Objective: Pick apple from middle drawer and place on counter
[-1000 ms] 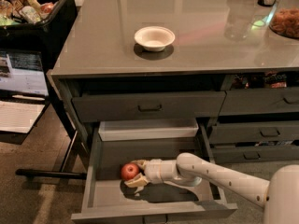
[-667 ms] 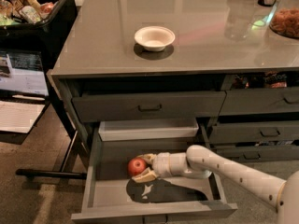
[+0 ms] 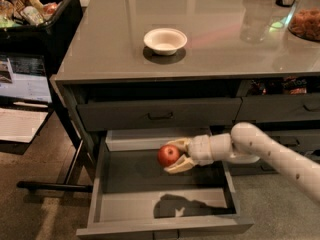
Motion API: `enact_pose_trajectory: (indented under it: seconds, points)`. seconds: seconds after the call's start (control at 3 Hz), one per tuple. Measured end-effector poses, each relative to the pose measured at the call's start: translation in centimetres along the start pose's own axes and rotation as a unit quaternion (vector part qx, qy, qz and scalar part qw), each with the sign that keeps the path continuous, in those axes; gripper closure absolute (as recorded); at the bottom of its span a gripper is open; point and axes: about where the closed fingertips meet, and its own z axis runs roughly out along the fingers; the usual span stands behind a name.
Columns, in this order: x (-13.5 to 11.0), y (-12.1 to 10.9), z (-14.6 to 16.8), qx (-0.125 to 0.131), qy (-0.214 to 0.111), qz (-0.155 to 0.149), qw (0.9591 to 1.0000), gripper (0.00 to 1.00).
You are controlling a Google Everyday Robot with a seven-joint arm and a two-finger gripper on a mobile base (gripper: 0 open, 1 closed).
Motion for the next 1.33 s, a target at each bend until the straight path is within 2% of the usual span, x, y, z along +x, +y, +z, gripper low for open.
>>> enact_pose_trajectory:
  seconds: [0.67,1.0,1.33]
  points:
    - [-10.8,-3.0,-13.6,0.016,0.024,-0.052,0.9983,1.0]
    - [-15.9,-5.6,-17.0,0.049,0.04,-0.065,0.9959,1.0]
    - [-19.9,-9.7,-17.2,0.093,0.042,-0.068,0.9924,1.0]
